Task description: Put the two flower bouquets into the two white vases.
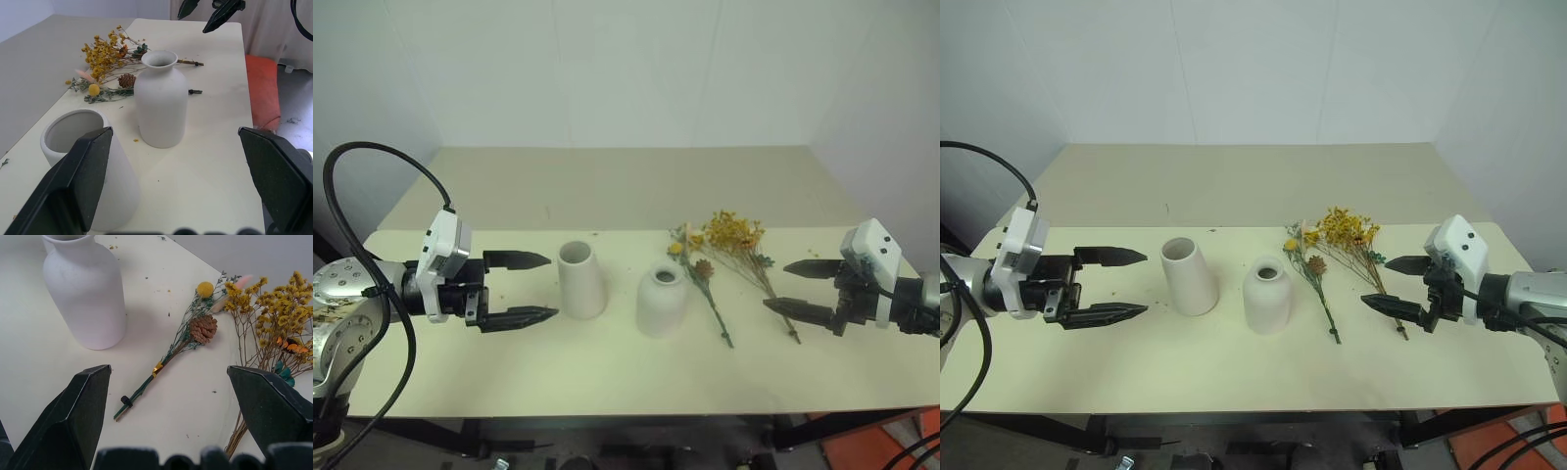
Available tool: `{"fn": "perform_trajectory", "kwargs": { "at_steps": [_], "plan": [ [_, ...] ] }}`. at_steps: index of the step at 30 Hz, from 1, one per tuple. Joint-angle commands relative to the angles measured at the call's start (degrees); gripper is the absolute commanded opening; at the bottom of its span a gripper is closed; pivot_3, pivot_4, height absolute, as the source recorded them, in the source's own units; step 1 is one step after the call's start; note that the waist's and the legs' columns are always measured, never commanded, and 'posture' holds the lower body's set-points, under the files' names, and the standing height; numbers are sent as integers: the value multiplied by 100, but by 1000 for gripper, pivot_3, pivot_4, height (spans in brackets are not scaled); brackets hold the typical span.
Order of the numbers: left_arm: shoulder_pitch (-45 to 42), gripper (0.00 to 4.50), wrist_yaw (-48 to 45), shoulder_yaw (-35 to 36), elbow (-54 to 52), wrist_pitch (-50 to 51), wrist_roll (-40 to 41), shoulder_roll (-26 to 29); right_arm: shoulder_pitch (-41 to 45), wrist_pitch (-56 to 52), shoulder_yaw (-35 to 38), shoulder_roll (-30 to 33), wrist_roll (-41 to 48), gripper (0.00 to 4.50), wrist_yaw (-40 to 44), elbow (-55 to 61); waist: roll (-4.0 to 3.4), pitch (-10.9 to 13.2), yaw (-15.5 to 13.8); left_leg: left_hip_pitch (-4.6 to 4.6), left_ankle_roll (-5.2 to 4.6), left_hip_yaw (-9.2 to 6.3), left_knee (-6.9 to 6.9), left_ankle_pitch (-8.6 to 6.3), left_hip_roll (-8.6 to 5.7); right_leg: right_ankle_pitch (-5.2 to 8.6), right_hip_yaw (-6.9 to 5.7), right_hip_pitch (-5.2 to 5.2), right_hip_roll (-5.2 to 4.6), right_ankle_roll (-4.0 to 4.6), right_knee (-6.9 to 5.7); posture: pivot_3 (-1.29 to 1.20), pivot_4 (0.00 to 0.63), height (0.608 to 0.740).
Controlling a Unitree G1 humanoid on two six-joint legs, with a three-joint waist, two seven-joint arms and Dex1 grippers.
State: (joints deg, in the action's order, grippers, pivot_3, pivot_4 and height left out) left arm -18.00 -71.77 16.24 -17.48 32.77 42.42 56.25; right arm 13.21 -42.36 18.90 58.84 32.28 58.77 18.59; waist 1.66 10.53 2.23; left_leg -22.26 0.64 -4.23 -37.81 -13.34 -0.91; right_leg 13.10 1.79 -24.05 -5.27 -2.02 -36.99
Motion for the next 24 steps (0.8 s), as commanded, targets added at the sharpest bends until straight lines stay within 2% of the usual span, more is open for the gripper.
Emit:
{"fn": "perform_trajectory", "kwargs": {
  "at_steps": [1, 10, 13, 16, 19, 24],
  "plan": [
    [-130, 4500, -45, 29, -25, -108, 60, 5, 42, 115, 212, 114, 33, 4458, -24, 81, 0, 0, 0, 0, 0, 0, 0, 0, 0, 0, 0, 0, 0, 0, 0, 0, 150, 740],
    [-251, 4500, 2, -68, 8, -140, 9, -43, 76, -33, 107, 152, -111, 4458, -259, -5, 0, 0, -4, 0, 0, 0, 0, 0, 0, 0, 0, 0, 0, 0, 0, 0, 150, 740],
    [-592, 4500, 116, -257, -12, 48, 186, -216, 381, -574, -336, 208, -414, 4458, -809, -335, 0, 0, -6, 2, 0, 0, -3, 0, 0, 0, 0, 4, 0, 0, -1, 0, 150, 740],
    [-1054, 4500, 26, -590, -12, 157, 257, -361, 978, -1559, -899, 181, -626, 4458, -1380, -651, 1, 0, 4, 1, 0, 1, -6, 0, -1, -3, 0, 2, 0, -1, -2, 0, 150, 740],
    [-1525, 4500, -69, -954, 74, 233, 284, -600, 1584, -2341, -1422, -69, -829, 4458, -1865, -957, 1, 0, 19, -3, 0, 1, -6, 0, -2, -4, 2, -4, 1, 2, -5, 0, 150, 740],
    [-1905, 4500, -74, -1490, 225, 262, -8, -876, 2128, -2794, -2052, -596, -1206, 4458, -2379, -1589, 2, 0, 19, -6, 0, 1, -5, 0, -3, -4, 4, -5, 1, 2, -4, 0, 150, 740]
  ]
}}
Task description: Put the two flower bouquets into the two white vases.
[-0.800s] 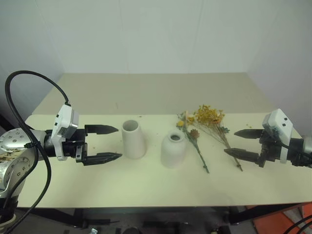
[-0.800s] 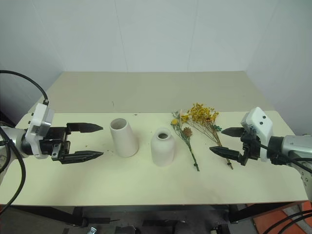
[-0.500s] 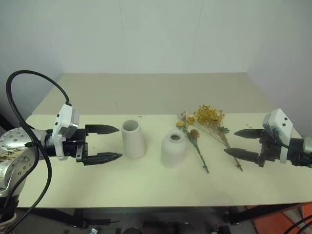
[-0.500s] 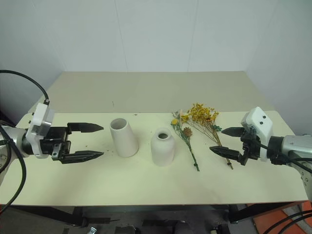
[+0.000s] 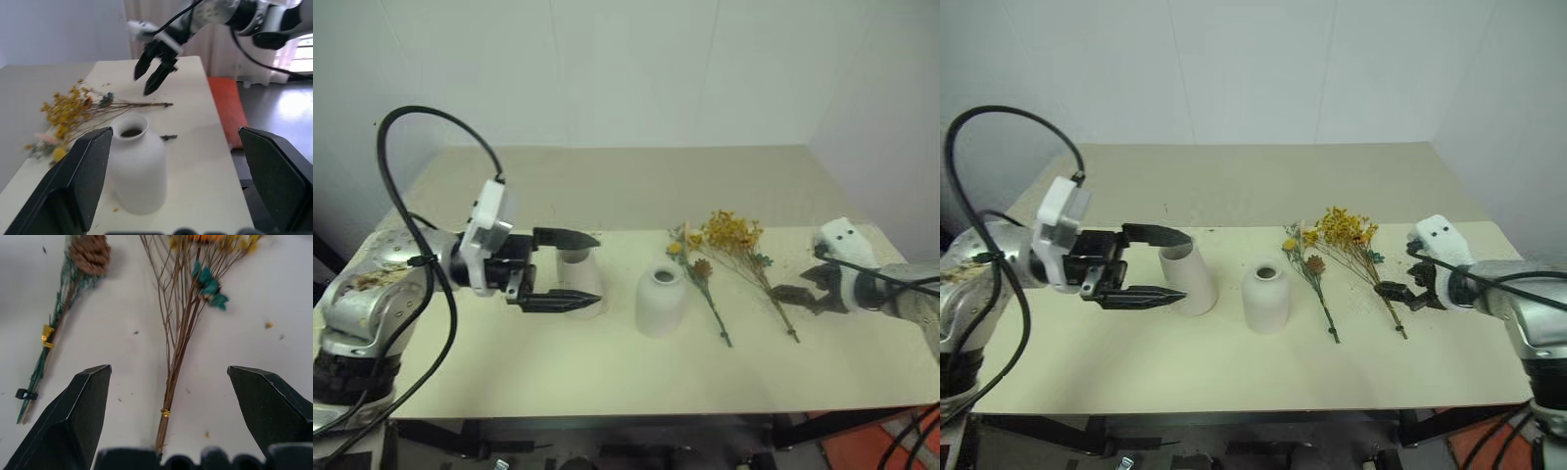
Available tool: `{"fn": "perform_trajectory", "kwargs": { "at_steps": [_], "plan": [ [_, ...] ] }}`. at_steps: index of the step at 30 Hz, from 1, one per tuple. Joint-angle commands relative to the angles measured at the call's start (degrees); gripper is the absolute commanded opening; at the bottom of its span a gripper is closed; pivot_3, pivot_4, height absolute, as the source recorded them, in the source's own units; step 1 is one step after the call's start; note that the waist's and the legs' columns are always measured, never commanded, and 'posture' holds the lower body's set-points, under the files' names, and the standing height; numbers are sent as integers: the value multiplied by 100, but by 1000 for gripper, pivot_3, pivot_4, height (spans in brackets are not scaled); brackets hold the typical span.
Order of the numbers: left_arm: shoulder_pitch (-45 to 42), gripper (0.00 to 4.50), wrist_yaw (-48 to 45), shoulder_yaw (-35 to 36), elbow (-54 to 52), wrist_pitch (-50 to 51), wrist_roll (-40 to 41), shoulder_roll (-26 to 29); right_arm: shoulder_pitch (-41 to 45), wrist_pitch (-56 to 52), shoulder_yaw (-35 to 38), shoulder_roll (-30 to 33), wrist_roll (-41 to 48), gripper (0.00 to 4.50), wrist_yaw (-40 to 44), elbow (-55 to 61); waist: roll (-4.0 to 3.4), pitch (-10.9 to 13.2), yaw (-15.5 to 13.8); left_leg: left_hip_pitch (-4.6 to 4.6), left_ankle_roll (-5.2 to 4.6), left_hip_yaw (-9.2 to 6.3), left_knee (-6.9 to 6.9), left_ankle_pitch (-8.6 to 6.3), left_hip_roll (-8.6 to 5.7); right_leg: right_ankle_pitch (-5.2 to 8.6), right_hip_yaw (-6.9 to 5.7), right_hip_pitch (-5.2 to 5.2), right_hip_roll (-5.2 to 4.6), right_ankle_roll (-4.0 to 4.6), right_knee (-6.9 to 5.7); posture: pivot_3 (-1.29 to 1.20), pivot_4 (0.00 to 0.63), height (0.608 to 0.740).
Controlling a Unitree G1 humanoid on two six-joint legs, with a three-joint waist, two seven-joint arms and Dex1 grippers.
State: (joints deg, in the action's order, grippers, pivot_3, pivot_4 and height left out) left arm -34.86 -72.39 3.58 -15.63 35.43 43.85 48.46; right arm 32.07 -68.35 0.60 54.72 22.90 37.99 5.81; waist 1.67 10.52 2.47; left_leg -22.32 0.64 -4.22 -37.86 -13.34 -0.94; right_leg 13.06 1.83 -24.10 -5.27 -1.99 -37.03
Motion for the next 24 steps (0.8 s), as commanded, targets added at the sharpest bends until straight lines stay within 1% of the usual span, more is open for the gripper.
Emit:
{"fn": "perform_trajectory", "kwargs": {
  "at_steps": [1, 7, 8, 10, 11, 18, 19, 21, 22, 24],
  "plan": [
    [-310, 4500, 33, -367, 69, 6, -241, -173, 325, -232, -362, -330, -368, 4458, -406, -544, 0, 0, -7, -3, 0, 0, 0, 0, -2, 0, 0, -2, -1, 0, 1, 0, 150, 740],
    [-659, 4500, 174, -835, 195, -7, -582, -524, 516, 194, -742, -743, -795, 4458, -573, -1474, 4, -3, -15, -3, 0, 0, -1, 0, -4, 0, 0, 1, -2, -1, 2, 0, 150, 740],
    [-682, 4500, 171, -890, 187, -28, -612, -586, 540, 254, -758, -790, -846, 4294, -569, -1578, 5, -3, -12, -2, 0, 0, -2, 0, -4, -2, 0, 2, -2, -3, 4, 0, 150, 740],
    [-709, 4500, 165, -946, 171, -35, -639, -671, 580, 307, -764, -854, -911, 3896, -550, -1687, 7, -5, 2, 6, 0, 0, -2, 0, -4, -2, 0, 10, -1, -3, 3, 0, 150, 740],
    [-716, 4500, 162, -956, 170, -33, -649, -692, 594, 316, -762, -875, -934, 3620, -540, -1713, 7, -5, 6, 7, 0, 0, -2, 0, -3, -2, 1, 9, -1, -3, 2, 0, 150, 740],
    [-661, 4500, 137, -946, 145, -37, -725, -700, 516, 350, -721, -895, -978, 1212, -386, -1510, 7, -6, 0, 6, 0, 0, -2, 0, -3, -2, 1, 8, -1, -3, 0, 0, 150, 740],
    [-650, 4500, 140, -938, 136, -35, -731, -698, 514, 325, -708, -902, -979, 938, -386, -1473, 7, -6, 3, 6, 0, 0, -2, 0, -3, -2, 1, 8, -1, -3, 0, 0, 150, 740],
    [-638, 4500, 135, -926, 128, -39, -751, -701, 516, 293, -665, -926, -989, 171, -398, -1431, 7, -6, 6, 5, 0, 0, -2, 0, -3, -2, 2, 5, -1, -3, 0, 0, 150, 740],
    [-638, 4500, 140, -925, 139, -48, -774, -702, 531, 283, -603, -951, -995, 42, -437, -1443, 7, -6, 6, 5, 0, 0, -2, 0, -3, -2, 2, 5, -1, -3, 0, 0, 150, 740],
    [-627, 4500, 142, -914, 162, -75, -815, -685, 648, 140, -283, -1122, -986, 42, -683, -1536, 7, -6, 8, 5, 0, 0, -2, 0, -3, -2, 2, 5, -1, -3, 0, 0, 150, 740]
  ]
}}
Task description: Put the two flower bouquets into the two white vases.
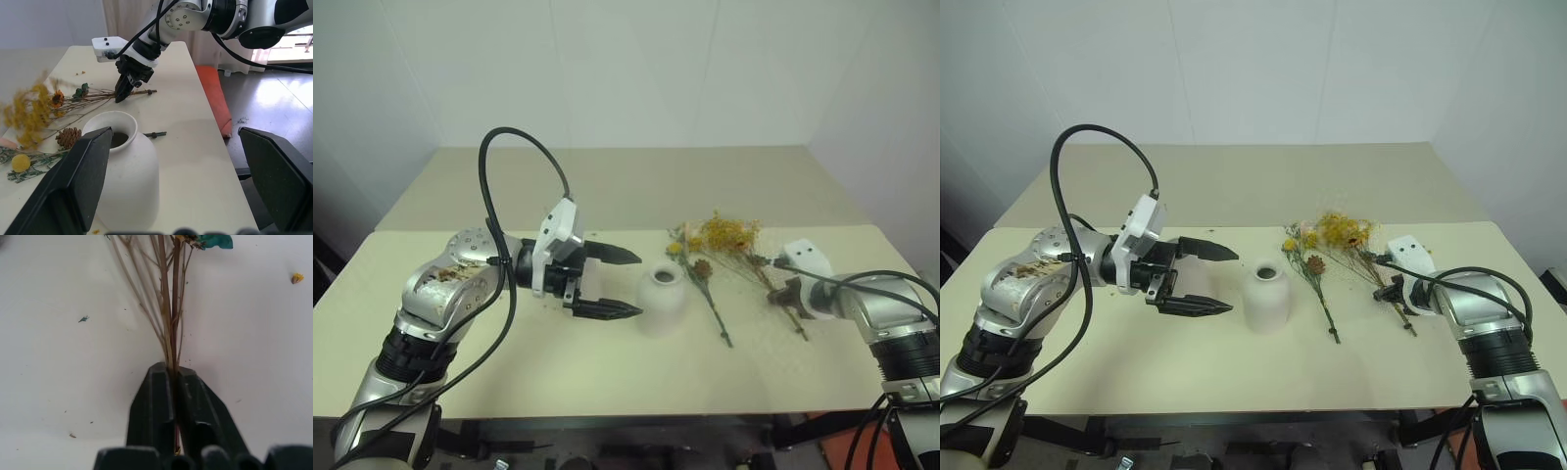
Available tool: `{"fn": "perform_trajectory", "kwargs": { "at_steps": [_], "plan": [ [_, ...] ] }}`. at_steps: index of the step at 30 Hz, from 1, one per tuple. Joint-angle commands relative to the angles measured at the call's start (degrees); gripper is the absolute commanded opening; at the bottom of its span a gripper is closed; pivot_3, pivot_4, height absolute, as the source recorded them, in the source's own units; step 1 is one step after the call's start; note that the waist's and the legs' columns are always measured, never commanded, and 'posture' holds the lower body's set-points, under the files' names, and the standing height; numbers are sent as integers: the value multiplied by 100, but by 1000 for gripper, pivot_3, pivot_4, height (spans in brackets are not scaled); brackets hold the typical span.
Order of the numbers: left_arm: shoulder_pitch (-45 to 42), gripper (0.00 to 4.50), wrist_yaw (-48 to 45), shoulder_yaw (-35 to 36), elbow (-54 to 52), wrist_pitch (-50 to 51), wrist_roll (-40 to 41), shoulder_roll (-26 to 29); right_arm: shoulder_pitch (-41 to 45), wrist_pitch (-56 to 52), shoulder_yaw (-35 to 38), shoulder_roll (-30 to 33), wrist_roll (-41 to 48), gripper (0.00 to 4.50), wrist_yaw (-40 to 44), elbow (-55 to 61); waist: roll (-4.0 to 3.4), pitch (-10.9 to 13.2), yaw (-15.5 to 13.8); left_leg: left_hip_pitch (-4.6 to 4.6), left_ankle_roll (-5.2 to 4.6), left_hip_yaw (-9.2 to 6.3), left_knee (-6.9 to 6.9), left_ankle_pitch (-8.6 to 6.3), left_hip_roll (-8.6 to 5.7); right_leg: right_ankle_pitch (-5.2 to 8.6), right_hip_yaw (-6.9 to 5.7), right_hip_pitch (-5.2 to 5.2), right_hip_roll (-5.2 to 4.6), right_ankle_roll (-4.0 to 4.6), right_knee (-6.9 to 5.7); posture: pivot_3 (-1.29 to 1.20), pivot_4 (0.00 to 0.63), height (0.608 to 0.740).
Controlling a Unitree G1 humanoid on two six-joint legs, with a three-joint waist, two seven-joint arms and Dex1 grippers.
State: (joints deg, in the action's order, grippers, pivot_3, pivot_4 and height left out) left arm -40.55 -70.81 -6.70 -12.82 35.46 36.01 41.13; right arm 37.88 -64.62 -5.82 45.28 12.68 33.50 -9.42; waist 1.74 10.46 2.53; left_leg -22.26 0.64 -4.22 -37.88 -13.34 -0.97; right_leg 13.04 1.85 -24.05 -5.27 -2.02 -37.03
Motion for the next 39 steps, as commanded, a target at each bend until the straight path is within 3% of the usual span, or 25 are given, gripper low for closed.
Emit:
{"fn": "perform_trajectory", "kwargs": {
  "at_steps": [1, 7, 10, 17, 23, 28, 33, 39],
  "plan": [
    [-53, 4500, 5, 127, -98, -98, -55, 48, 207, -307, 703, -348, 69, 42, -462, -123, 0, 0, 4, 1, 0, 0, 0, 0, 0, 0, 0, 1, 0, 0, 0, 0, 150, 740],
    [-54, 4500, 174, 230, 45, -161, -160, -24, 1136, 372, 2785, -1441, 486, 42, -1752, 213, -7, 4, 9, -4, 0, 2, 2, 0, -1, -4, 12, -16, 1, 2, -9, 0, 150, 740],
    [11, 4500, 205, 334, 73, -171, -215, 72, 1167, 887, 2975, -1831, 865, 42, -1627, 1090, -8, 4, 2, -10, 0, 2, 2, 0, -2, -3, 11, -19, 1, 1, -6, 0, 150, 740],
    [293, 4500, 527, 847, 62, -15, -201, 387, 1452, 1248, 2416, -2813, 1657, 42, -1352, 2127, -14, 5, 60, 0, -1, 1, 2, 0, 0, -3, 16, -20, 3, 2, -12, 0, 150, 740],
    [1047, 4500, 756, 1534, -292, 263, -156, 1090, 1589, 2231, 1336, -3555, 1532, 42, -1009, 2097, -16, 6, 104, -2, -1, 0, 6, 0, 0, -3, 15, -25, 3, 2, -13, 0, 150, 740],
    [1833, 4500, 1063, 2291, -965, 689, 142, 1457, 1748, 2707, 948, -4054, 1572, 42, -872, 1742, -18, 7, 110, -4, -1, -2, 8, 0, 1, -3, 16, -31, 2, 2, -14, 0, 150, 740],
    [2295, 4500, 1597, 2848, -1431, 1106, 289, 1556, 1741, 3028, 752, -4298, 1645, 42, -657, 1537, -19, 7, 63, 0, 0, -2, 8, -1, 1, -4, 12, -27, 1, 3, -14, 0, 150, 740],
    [2353, 4500, 2384, 2864, -1738, 1672, 368, 1482, 1330, 3513, 344, -4709, 1511, 42, -371, 1382, -19, 7, 67, 3, 0, -3, 12, -1, 2, -4, 13, -27, 2, 3, -16, 0, 150, 740]
  ]
}}
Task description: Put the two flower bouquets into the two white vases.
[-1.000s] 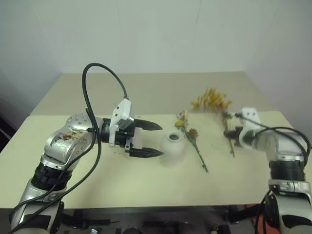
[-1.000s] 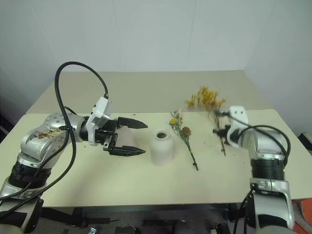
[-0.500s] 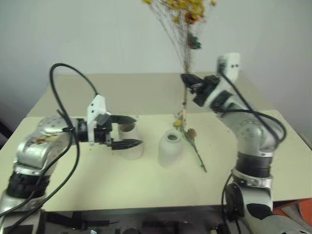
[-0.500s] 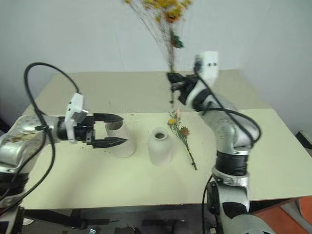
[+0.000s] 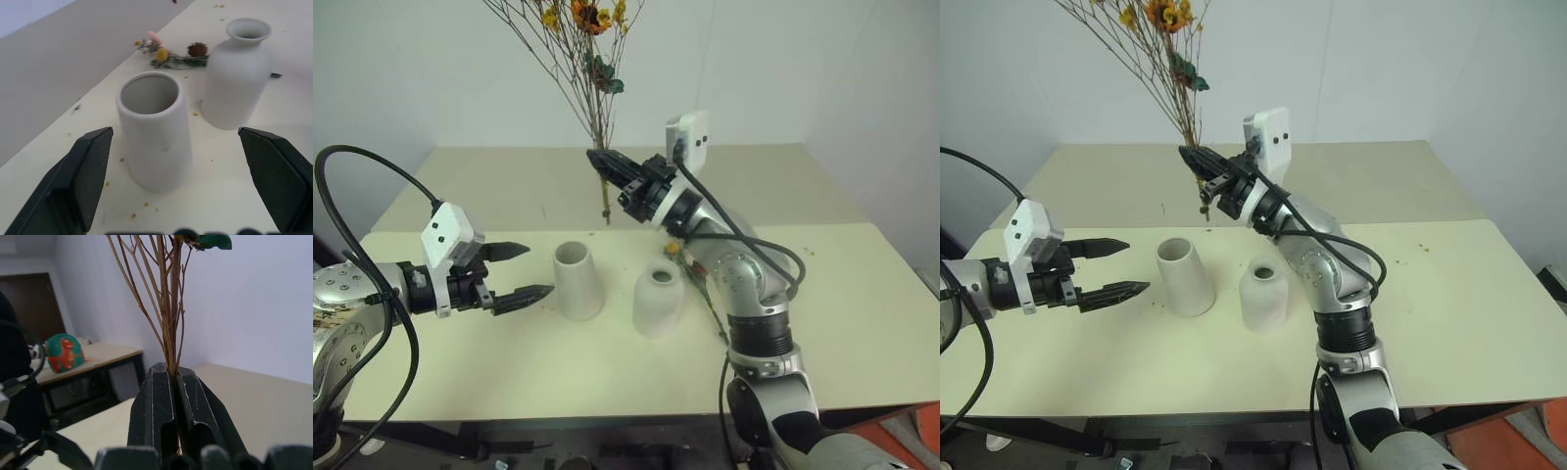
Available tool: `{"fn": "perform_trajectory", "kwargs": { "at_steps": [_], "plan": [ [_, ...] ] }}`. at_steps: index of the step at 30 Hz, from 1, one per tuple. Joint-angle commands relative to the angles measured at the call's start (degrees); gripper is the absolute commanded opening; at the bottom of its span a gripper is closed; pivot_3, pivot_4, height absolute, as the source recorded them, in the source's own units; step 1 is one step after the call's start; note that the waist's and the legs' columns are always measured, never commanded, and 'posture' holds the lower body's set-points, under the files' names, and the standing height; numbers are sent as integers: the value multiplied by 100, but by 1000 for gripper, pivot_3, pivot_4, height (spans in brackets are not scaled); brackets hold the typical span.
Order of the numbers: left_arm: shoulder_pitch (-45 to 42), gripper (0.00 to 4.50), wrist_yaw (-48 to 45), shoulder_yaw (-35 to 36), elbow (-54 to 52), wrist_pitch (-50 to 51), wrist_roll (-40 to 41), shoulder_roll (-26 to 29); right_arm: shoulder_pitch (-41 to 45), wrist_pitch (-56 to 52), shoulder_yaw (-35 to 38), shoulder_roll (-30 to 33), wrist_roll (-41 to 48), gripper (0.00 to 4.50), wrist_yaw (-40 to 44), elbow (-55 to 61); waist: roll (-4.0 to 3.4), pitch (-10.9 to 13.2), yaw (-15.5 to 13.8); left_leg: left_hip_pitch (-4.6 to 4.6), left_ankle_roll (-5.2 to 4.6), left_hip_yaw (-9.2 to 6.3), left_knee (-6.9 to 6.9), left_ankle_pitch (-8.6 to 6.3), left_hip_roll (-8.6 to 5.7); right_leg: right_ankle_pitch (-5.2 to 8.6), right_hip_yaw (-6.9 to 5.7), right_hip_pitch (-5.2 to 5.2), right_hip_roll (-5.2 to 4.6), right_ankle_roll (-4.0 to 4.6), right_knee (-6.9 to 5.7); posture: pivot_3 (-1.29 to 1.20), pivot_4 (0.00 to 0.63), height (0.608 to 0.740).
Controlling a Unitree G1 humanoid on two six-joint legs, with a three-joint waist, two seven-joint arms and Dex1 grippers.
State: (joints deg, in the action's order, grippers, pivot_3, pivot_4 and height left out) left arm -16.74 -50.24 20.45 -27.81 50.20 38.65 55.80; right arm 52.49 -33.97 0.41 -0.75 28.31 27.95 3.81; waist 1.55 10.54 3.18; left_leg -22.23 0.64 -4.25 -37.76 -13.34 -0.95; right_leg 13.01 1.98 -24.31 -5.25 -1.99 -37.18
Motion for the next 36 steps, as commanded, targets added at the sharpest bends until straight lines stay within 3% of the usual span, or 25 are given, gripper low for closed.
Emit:
{"fn": "perform_trajectory", "kwargs": {
  "at_steps": [1, 20, 34, 36],
  "plan": [
    [-35, 4500, 388, 147, -269, 232, 135, -13, -205, 582, -391, -134, -152, 42, 234, 48, 0, 0, 7, 0, 0, 0, 0, 0, 0, 0, 0, 0, 0, 0, 0, 0, 150, 740],
    [-94, 4500, 718, 24, -388, 288, 489, 10, -626, 2206, -1182, -992, -713, 42, -152, -886, -1, 0, 54, 1, 1, -1, 3, 0, 0, 0, 2, -3, 0, 1, 1, 0, 150, 740],
    [96, 4500, 980, 181, -555, 378, 719, 24, -774, 2441, -1531, -978, -665, 42, -202, -1196, 0, 0, 66, 6, 2, -2, 3, -1, 0, -1, 4, 0, 1, 1, 0, 0, 150, 740],
    [92, 4500, 976, 178, -536, 362, 728, 52, -795, 2440, -1559, -968, -664, 605, -221, -1193, 0, 0, 66, 11, 2, -2, 3, -1, 0, -1, 4, 5, 1, 2, 0, 0, 150, 740]
  ]
}}
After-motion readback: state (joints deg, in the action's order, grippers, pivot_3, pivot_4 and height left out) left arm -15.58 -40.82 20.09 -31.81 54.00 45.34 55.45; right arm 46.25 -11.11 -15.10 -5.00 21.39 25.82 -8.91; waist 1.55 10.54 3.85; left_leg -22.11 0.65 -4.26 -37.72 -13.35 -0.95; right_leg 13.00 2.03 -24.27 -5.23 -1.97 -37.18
